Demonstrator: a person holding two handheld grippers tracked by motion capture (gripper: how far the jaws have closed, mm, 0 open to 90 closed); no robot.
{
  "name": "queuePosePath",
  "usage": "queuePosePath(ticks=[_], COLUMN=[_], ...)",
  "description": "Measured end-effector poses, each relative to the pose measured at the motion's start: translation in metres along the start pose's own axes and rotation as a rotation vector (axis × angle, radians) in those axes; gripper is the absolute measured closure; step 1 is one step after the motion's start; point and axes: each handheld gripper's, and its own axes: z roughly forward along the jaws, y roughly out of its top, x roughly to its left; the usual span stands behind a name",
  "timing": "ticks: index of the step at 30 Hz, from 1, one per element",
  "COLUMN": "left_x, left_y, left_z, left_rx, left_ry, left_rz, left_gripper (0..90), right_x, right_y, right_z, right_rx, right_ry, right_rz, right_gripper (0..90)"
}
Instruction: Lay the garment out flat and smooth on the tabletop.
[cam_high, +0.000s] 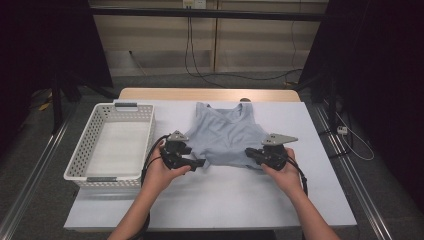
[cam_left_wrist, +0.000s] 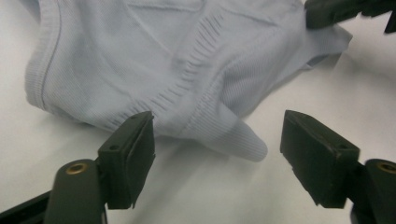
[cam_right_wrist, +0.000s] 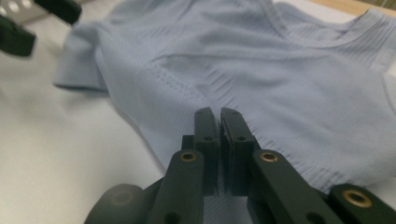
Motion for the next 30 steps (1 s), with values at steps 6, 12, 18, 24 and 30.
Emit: queuePosePath(ticks=[6, 12, 18, 24, 30], left_x=[-0.001, 0.0, -0.003, -0.006, -0.007], left_y=[-0.004, -0.008, -0.01, -0.013, -0.011], left_z=[0.005, 0.011, 0.019, 0.028, 0.029], left_rx=[0.018, 0.061, 0.08, 0.093, 0.107], left_ry=[-0.01, -0.009, -0.025, -0.016, -0.023], left_rz=[0.002, 0.001, 0.006, 0.022, 0.012], left_gripper=[38.1, 50.0, 55.8, 66.4, 81.7], right_x=[-0.005, -0.009, -0.01, -0.01, -0.01], right_y=[0.01, 0.014, 0.013, 0.011, 0.009], right_z=[-0.007, -0.007, -0.004, -0.001, -0.001], right_rx=[-0.071, -0.101, -0.095, -0.081, -0.078], right_ry=[0.026, 0.006, 0.004, 0.001, -0.004], right_rz=[0.048, 0.055, 0.061, 0.066, 0.068], right_gripper=[87.2, 87.5, 87.5, 87.4, 87.3])
